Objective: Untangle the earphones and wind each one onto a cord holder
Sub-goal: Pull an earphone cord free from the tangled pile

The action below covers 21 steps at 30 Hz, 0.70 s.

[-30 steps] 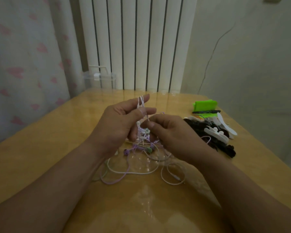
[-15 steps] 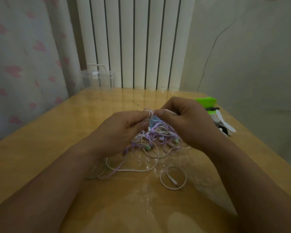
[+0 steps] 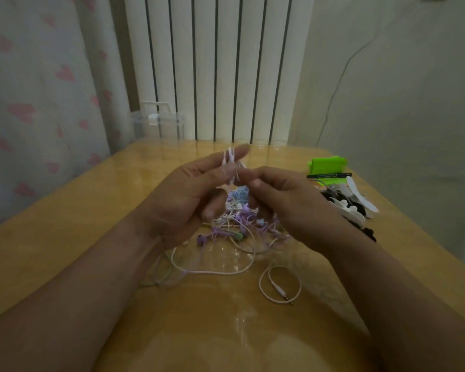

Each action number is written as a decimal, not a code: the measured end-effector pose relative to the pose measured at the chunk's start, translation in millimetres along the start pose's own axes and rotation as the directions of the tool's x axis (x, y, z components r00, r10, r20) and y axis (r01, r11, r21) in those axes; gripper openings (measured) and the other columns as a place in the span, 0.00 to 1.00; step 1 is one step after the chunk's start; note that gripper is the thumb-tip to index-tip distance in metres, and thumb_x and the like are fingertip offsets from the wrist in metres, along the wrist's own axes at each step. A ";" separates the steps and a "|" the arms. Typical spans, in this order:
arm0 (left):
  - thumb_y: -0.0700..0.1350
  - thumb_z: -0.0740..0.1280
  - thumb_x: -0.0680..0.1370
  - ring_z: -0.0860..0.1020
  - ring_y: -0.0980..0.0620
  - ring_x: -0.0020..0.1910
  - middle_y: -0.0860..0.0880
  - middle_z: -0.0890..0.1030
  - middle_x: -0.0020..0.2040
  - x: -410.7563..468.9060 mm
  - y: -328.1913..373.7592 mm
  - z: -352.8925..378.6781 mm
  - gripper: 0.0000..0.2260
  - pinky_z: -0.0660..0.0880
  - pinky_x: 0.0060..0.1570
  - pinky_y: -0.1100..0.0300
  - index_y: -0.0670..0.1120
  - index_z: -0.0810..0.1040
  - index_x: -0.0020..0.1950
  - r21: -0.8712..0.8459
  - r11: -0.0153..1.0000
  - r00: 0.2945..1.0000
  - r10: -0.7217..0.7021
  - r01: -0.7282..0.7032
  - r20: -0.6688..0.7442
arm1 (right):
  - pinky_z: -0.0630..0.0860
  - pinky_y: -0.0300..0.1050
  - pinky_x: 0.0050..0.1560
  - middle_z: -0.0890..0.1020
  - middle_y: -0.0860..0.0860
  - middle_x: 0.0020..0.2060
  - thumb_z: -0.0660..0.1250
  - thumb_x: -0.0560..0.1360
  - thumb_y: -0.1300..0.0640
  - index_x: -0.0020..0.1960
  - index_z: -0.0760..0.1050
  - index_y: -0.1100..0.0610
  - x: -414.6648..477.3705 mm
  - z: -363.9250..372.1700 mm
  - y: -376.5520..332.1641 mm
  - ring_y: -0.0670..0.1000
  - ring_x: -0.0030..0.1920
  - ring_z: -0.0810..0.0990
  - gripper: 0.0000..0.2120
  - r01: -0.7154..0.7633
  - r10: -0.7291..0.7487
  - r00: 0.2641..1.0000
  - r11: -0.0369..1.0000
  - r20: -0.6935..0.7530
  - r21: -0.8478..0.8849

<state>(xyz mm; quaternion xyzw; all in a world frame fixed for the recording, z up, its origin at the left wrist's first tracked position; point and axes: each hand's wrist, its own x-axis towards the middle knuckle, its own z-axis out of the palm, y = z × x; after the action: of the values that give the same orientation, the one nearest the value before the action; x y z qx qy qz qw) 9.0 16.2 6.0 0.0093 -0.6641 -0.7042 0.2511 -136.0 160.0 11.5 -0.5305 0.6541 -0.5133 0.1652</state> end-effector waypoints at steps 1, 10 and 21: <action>0.47 0.65 0.81 0.64 0.57 0.23 0.44 0.85 0.58 1.5 0.2 -1.8 0.19 0.62 0.31 0.62 0.51 0.78 0.72 0.001 1.000 0.998 0.023 -0.023 -0.061 | 0.75 0.41 0.37 0.79 0.47 0.34 0.61 0.86 0.56 0.60 0.83 0.51 0.6 2.7 1.0 0.47 0.34 0.76 0.11 -0.005 0.006 1.000 0.997 0.006 -0.072; 0.44 0.66 0.85 0.84 0.62 0.43 0.55 0.85 0.63 -0.7 -3.8 2.6 0.15 0.79 0.37 0.68 0.49 0.80 0.71 0.496 0.861 0.951 0.238 -0.114 -0.195 | 0.72 0.32 0.33 0.82 0.46 0.33 0.65 0.84 0.49 0.49 0.85 0.50 -3.3 16.0 0.1 0.40 0.33 0.79 0.11 0.042 -0.041 0.999 0.967 0.006 -0.252; 0.51 0.66 0.83 0.81 0.56 0.38 0.54 0.85 0.43 -5.8 -1.3 0.8 0.09 0.77 0.39 0.62 0.58 0.86 0.57 0.699 0.695 0.985 0.104 -0.169 0.135 | 0.76 0.48 0.37 0.81 0.56 0.34 0.70 0.81 0.49 0.41 0.81 0.50 0.7 -12.5 -2.5 0.57 0.37 0.79 0.11 0.127 -0.169 0.969 0.967 -0.182 -0.223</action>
<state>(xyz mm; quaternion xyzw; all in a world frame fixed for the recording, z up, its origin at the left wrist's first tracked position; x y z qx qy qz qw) 13.3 19.1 3.0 0.0256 -0.8921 -0.3748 0.2512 -144.5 165.8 19.0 -0.5384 0.6761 -0.5030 0.0033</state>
